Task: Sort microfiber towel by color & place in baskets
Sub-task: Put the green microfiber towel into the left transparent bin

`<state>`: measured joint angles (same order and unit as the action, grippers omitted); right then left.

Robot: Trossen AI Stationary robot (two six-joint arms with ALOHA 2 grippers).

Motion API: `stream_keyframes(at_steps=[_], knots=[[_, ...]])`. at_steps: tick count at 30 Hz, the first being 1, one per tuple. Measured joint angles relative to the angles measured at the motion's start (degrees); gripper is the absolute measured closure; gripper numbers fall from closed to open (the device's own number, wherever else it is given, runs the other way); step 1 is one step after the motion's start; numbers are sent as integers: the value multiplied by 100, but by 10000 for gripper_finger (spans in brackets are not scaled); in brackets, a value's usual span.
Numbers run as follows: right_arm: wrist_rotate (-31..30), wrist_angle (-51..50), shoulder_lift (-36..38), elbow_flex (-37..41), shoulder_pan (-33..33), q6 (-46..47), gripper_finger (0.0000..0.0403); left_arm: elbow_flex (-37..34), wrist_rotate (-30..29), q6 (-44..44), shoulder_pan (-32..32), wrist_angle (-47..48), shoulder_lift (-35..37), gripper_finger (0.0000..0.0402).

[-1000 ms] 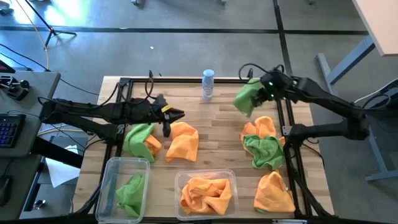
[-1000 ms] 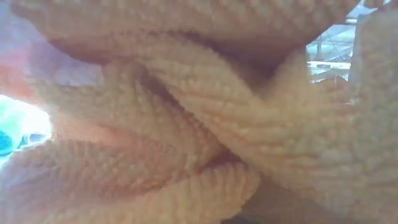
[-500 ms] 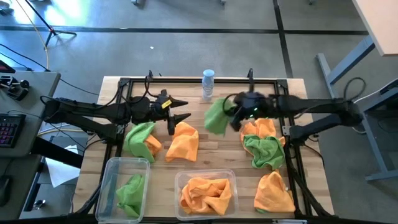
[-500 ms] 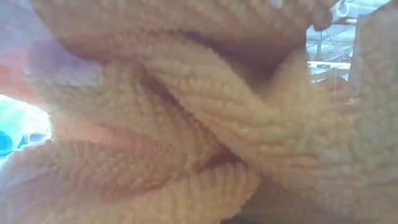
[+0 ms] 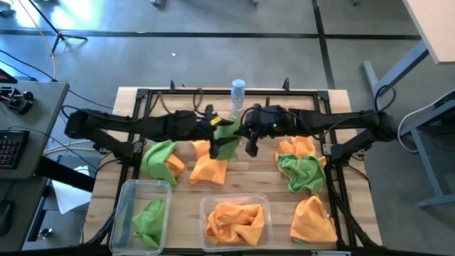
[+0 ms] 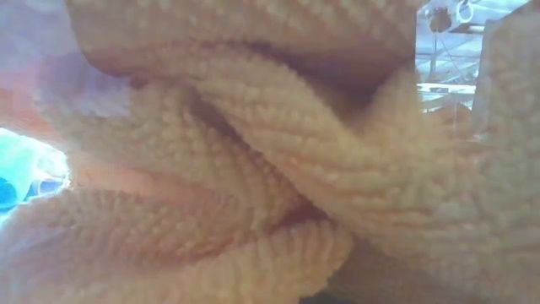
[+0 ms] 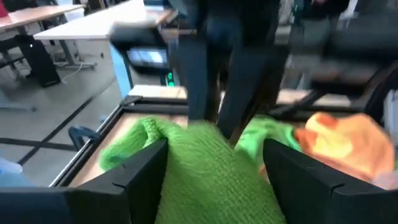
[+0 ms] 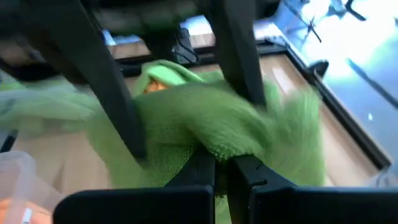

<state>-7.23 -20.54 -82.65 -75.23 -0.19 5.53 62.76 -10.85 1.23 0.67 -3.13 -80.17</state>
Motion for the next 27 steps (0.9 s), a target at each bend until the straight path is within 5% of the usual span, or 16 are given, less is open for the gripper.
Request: stream_keyframes(at_steps=[14,18,24,27], knots=[[147,-93,46,-474,-2,-314,403,103,-22,305,-2,241,-47,167],[150,-76,46,-475,-2,-9,402,100,-74,254,-2,248,-47,222],[-75,-238,44,-476,0,648,365,98,-197,392,-3,458,-51,365],[-149,-383,43,-476,-4,951,335,98,-199,352,-2,762,-52,384]])
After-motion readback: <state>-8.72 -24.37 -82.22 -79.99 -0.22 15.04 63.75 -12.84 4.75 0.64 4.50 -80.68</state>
